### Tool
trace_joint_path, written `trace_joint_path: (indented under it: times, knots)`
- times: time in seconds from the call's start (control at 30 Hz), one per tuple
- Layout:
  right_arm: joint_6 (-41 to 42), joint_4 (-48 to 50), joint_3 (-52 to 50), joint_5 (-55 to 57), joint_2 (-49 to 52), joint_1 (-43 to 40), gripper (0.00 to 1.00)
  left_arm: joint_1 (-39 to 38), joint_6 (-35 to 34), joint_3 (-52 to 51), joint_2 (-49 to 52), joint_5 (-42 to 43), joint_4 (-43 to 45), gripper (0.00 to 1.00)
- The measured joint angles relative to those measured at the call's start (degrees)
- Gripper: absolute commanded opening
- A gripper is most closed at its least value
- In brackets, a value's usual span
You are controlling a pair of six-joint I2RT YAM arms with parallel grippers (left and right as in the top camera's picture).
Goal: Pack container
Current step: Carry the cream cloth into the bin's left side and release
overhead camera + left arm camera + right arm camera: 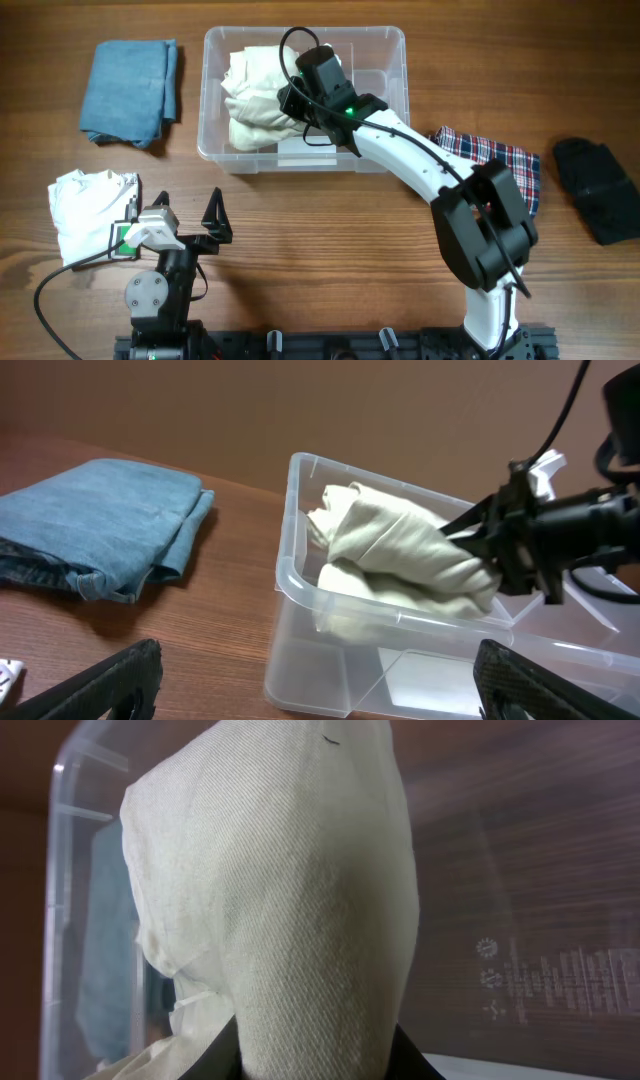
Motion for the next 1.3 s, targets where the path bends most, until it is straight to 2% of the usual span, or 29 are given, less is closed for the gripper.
trace_joint_path:
  times: [0.03,0.1,0.17,0.23,0.37,0.53,0.6,0.8,0.9,1.3]
  knots:
    - [0.0,0.09,0.0,0.0,0.5,0.0,0.06,0.0,0.0,0.0,0.0,-0.02,0.0,1.0]
    - [0.0,0.28,0.0,0.0,1.46,0.0,0.24,0.0,0.0,0.0,0.0,-0.02,0.0,1.0]
    - [0.02,0.52,0.0,0.0,2.51,0.0,0.48,0.0,0.0,0.0,0.0,0.0,0.0,1.0]
    - [0.04,0.5,0.0,0.02,3.23,0.0,0.66,0.0,0.0,0.0,0.0,-0.02,0.0,1.0]
    - [-0.11,1.31,0.0,-0.24,3.3,0.0,0.84,0.0,0.0,0.0,0.0,-0.02,0.0,1.0]
    - [-3.58,0.59,0.07,-2.23,3.3,0.0,0.96,0.0,0.0,0.0,0.0,-0.02,0.0,1.0]
    - [-7.61,-2.34,0.68,-2.64,3.28,0.0,0.99,0.0,0.0,0.0,0.0,-0.02,0.0,1.0]
    - [-18.99,-12.46,3.82,0.81,3.17,-0.11,0.99,0.0,0.0,0.0,0.0,0.0,0.0,1.0]
    - [-23.26,-13.73,3.87,3.04,3.06,-0.17,0.99,0.0,0.0,0.0,0.0,-0.02,0.0,1.0]
    - [-27.3,-13.31,3.91,7.91,3.06,-3.15,0.99,0.0,0.0,0.0,0.0,-0.02,0.0,1.0]
